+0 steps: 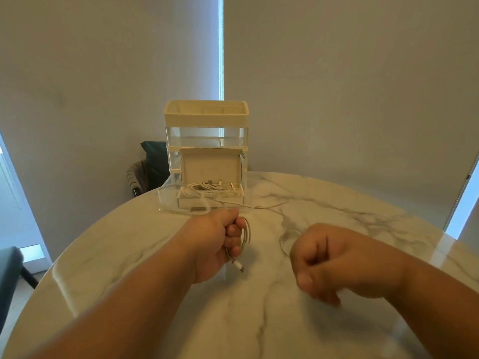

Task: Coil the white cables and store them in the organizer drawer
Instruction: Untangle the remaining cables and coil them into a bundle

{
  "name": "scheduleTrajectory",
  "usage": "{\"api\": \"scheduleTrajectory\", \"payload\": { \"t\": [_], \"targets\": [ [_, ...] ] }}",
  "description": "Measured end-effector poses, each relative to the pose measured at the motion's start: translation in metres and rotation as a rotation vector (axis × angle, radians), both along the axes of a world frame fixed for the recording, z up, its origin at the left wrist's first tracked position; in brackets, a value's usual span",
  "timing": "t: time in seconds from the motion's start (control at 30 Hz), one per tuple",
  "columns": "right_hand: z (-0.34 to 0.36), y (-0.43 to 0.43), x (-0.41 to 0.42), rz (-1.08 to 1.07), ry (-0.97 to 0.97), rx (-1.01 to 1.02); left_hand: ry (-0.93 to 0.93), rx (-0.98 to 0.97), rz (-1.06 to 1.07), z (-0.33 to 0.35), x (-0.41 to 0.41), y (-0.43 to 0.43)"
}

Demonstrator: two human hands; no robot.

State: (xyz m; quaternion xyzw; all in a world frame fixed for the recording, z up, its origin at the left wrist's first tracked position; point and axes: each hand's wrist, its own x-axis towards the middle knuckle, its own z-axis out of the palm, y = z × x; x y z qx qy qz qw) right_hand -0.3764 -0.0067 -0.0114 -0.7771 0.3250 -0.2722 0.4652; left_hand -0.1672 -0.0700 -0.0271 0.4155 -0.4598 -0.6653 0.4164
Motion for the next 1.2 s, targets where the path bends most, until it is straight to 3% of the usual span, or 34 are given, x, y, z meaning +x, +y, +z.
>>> {"api": "scheduleTrajectory", "payload": {
  "t": [0.07, 0.13, 0.2, 0.23, 0.3, 0.33, 0.37, 0.43, 0.57, 0.7, 0.8, 0.9, 0.97, 1.07, 1.2],
  "targets": [
    [0.002, 0.004, 0.000, 0.217, -0.111, 0.213, 0.019, 0.040, 0.005, -0.001, -0.001, -0.001],
    [0.005, 0.004, 0.000, 0.346, -0.449, 0.346, 0.034, 0.072, 0.006, -0.001, -0.001, -0.001],
    [0.009, 0.003, 0.003, 0.163, -0.641, 0.223, 0.034, 0.089, 0.013, -0.002, -0.001, -0.001],
    [0.007, 0.002, 0.003, -0.090, -0.571, 0.011, 0.033, 0.092, 0.016, -0.002, -0.001, 0.000],
    [0.000, -0.003, 0.003, -0.640, -0.135, -0.419, 0.055, 0.099, 0.004, -0.003, -0.003, 0.001],
    [-0.002, -0.004, 0.004, -0.711, 0.103, -0.493, 0.067, 0.101, -0.005, -0.003, -0.004, 0.002],
    [-0.004, -0.004, 0.006, -0.655, 0.286, -0.467, 0.073, 0.099, -0.007, -0.004, -0.004, 0.001],
    [-0.004, 0.000, 0.010, -0.422, 0.419, -0.255, 0.067, 0.087, 0.001, -0.004, -0.005, 0.001],
    [0.002, 0.013, 0.032, -0.198, 0.442, -0.108, 0.023, 0.049, 0.038, -0.002, -0.010, 0.003],
    [-0.015, 0.016, 0.063, -0.278, 0.388, -0.141, -0.105, -0.079, 0.014, -0.011, -0.012, -0.002],
    [-0.015, 0.018, 0.068, -0.152, 0.218, -0.028, -0.409, -0.329, 0.006, -0.016, -0.007, -0.007],
    [-0.001, 0.021, 0.062, -0.014, -0.173, 0.168, -0.732, -0.587, 0.063, -0.017, -0.006, -0.009],
    [0.008, 0.019, 0.057, -0.167, -0.414, 0.233, -0.795, -0.632, 0.010, -0.018, -0.008, -0.009],
    [0.023, 0.008, 0.049, -0.376, -0.858, 0.401, -1.046, -0.732, -0.166, -0.013, -0.017, 0.006],
    [0.021, -0.021, 0.038, -0.533, -1.146, 0.493, -0.804, -0.598, -0.327, -0.005, -0.018, 0.021]
  ]
}}
